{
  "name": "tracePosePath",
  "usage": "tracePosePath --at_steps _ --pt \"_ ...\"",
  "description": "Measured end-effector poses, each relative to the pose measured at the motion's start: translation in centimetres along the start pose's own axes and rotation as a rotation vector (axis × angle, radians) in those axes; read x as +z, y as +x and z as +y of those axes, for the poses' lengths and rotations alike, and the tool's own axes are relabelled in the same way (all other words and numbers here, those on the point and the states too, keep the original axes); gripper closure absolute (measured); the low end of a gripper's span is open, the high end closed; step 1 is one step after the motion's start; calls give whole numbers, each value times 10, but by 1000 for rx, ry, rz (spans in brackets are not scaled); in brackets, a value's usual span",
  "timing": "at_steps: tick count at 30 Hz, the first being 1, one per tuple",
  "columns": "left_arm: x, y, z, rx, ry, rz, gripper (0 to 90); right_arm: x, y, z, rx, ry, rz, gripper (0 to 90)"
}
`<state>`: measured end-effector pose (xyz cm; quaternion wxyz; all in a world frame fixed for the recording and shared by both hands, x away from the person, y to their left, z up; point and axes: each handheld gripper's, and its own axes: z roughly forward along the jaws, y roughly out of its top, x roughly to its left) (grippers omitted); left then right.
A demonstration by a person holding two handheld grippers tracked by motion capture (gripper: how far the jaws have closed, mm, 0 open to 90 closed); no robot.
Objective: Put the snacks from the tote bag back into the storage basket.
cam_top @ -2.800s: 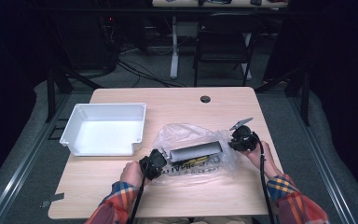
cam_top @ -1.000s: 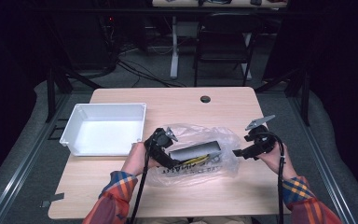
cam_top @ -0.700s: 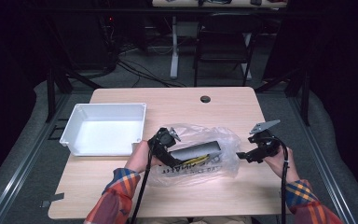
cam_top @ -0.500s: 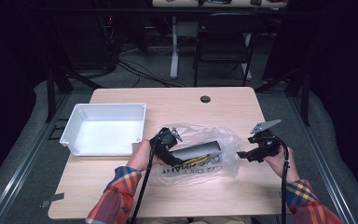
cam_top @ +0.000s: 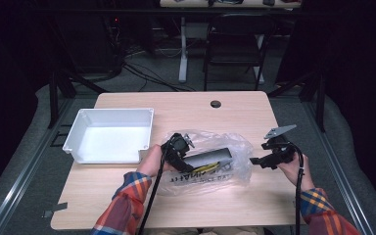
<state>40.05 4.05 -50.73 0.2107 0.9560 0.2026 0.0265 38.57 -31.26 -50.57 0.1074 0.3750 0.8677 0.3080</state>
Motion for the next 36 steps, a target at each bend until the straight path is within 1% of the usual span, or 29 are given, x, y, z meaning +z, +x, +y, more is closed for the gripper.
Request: tracePosePath --at_steps 1,3,6,8,9,10,11,12,13,15,17,20,25,28,29,32,34,36 --pt "1 0 1 6 4 1 395 0 1 0 -1 -3 -1 169" --pt "2 1 2 -6 8 11 389 0 1 0 -3 -1 1 168" --pt "4 -1 3 -5 19 12 379 0 -1 -2 0 2 9 166" --pt "5 -1 4 3 21 13 378 1 -1 -3 6 2 3 165" --pt "6 0 4 3 23 9 377 2 -1 -3 8 0 2 165" --pt "6 0 4 2 23 9 377 2 -2 -2 3 10 9 164" --pt "7 -1 4 2 23 11 376 2 -1 -2 3 12 4 164" --pt "7 -1 4 0 27 13 375 3 -1 -2 4 12 8 164" --pt "9 -3 5 9 45 24 376 4 -1 -2 4 16 7 163" --pt "12 -5 6 17 63 42 377 6 -1 -3 3 22 4 162" --pt "16 -6 7 27 77 51 379 7 -2 -4 7 24 3 162" --pt "18 -7 8 28 78 41 385 7 -2 -4 11 24 2 162" --pt "23 -8 9 37 94 46 386 8 -2 -4 10 28 1 162" --pt "27 -9 11 46 120 54 385 8 -2 -3 6 31 12 162" --pt "28 -8 12 59 127 56 385 8 -2 -3 6 31 12 162" --pt "30 -9 13 61 134 51 393 8 -2 -3 6 34 12 162" --pt "32 -10 13 60 126 60 395 8 -2 -3 4 36 5 162" --pt "33 -10 14 67 150 59 393 8 -1 -3 7 33 3 162"
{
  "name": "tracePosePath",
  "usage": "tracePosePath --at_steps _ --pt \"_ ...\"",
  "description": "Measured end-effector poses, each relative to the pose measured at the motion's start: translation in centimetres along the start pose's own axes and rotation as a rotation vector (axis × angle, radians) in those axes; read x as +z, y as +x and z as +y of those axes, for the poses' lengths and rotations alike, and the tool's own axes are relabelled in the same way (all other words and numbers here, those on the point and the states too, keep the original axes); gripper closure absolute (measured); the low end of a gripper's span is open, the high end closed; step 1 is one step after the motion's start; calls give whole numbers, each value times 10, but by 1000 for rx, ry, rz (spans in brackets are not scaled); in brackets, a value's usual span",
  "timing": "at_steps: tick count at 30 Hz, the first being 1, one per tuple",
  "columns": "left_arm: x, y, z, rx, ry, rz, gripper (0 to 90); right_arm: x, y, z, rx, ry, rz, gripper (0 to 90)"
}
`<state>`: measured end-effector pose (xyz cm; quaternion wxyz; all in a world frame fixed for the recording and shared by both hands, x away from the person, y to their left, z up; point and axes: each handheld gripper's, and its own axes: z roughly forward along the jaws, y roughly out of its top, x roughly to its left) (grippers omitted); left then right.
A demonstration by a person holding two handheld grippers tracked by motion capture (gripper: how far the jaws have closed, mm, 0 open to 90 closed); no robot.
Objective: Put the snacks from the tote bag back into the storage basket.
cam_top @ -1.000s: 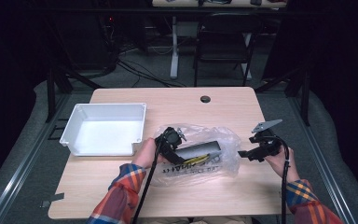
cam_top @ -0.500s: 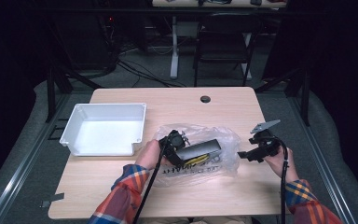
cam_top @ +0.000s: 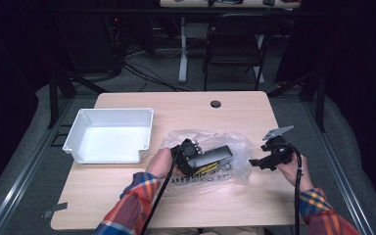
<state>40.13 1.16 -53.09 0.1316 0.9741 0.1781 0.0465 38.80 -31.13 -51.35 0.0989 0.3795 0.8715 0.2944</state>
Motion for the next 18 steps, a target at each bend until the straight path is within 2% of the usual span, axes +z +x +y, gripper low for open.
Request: tracePosePath --at_steps 5,8,18 --pt "5 -1 1 -3 -7 7 399 1 1 0 -3 0 3 162" --pt "4 0 0 -14 -16 -15 413 1 1 0 -9 0 1 163" --pt "3 1 -1 -11 -22 -18 428 2 0 -2 -7 2 0 163"
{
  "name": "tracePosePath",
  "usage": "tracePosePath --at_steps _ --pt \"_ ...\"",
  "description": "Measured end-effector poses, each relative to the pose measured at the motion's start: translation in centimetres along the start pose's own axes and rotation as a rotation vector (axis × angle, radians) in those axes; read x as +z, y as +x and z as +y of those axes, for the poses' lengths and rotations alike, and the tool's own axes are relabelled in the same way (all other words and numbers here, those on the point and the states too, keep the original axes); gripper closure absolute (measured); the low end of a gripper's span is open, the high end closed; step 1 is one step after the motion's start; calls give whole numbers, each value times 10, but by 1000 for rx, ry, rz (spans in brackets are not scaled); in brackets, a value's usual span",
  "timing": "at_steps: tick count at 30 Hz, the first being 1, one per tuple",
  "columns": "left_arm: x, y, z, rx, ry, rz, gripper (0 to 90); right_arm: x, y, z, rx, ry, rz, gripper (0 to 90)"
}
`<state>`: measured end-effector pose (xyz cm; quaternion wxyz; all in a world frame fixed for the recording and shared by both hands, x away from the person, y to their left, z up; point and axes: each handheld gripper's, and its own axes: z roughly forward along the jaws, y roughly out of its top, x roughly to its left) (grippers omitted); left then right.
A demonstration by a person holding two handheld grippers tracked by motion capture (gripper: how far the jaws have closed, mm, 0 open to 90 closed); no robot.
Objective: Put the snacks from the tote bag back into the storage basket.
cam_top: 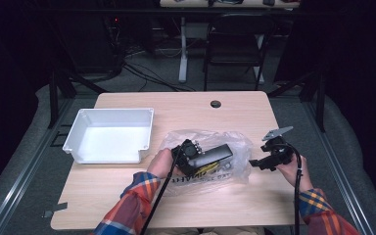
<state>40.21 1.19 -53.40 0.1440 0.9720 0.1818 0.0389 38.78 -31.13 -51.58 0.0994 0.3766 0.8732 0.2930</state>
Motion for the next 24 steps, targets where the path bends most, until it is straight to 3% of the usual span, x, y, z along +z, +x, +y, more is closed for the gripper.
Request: tracePosePath --at_steps 7,24 --pt "-7 4 -4 -33 -29 4 430 2 0 -1 1 10 -4 164" --pt "-37 4 -6 -29 -106 -15 431 2 0 -1 7 9 -10 166"
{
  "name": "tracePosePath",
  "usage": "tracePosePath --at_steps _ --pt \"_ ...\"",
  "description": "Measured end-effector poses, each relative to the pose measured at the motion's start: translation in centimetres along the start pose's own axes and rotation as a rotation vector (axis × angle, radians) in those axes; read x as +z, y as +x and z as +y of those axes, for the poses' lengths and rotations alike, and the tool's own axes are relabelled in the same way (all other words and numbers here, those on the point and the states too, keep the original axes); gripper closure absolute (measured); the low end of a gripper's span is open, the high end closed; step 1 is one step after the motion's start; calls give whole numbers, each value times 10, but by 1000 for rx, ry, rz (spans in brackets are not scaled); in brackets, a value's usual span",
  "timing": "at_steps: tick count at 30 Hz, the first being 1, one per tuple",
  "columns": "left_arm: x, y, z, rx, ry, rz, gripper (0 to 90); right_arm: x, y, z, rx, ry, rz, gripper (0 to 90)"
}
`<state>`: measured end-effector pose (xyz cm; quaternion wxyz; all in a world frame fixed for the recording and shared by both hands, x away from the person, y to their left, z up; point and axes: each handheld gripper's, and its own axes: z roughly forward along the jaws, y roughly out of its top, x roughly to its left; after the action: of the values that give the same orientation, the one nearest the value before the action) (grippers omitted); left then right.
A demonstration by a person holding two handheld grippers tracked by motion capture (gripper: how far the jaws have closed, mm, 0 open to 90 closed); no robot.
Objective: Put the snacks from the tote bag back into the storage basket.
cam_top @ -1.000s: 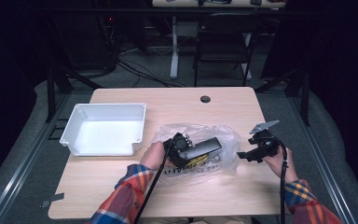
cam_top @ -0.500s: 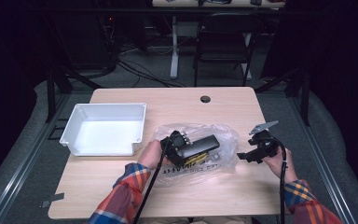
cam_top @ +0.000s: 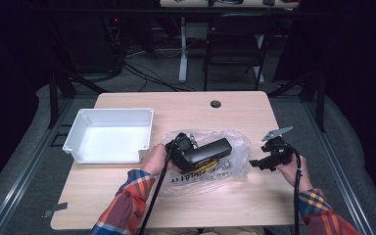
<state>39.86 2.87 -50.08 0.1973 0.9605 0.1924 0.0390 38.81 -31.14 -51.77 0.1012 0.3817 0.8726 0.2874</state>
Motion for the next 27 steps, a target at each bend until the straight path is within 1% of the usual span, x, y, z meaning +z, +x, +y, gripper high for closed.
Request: tracePosePath --at_steps 3,5,7,11,13,14,16,18,19,20,22,24,25,27 --pt "-7 1 0 4 -16 -3 430 -1 0 0 1 0 3 166" --pt "-10 2 -1 -2 -28 -12 431 -1 0 0 2 -1 4 166" --pt "-14 2 -1 3 -32 -12 431 -1 0 0 3 0 5 166" --pt "-21 2 -1 2 -52 -27 431 0 0 -1 5 -4 3 166" --pt "-26 3 -1 8 -65 -25 431 0 0 -1 7 -2 4 166" --pt "-28 3 0 1 -73 -33 431 1 0 -1 9 -2 4 166" --pt "-33 4 0 9 -88 -37 432 2 -1 -2 13 -8 16 166" --pt "-37 5 1 11 -89 -37 431 3 -2 -1 13 0 10 166" --pt "-39 5 2 17 -88 -29 431 3 -2 -1 13 -2 8 166" --pt "-41 6 2 15 -88 -26 431 3 -2 0 8 5 15 166" --pt "-46 6 2 12 -85 -18 431 4 -2 0 11 4 14 165" --pt "-51 8 2 17 -83 -7 431 4 -1 1 15 4 15 157" --pt "-54 8 1 18 -85 -1 431 4 -1 1 18 6 9 150" --pt "-58 10 1 14 -89 -3 431 3 0 0 20 1 -3 138"
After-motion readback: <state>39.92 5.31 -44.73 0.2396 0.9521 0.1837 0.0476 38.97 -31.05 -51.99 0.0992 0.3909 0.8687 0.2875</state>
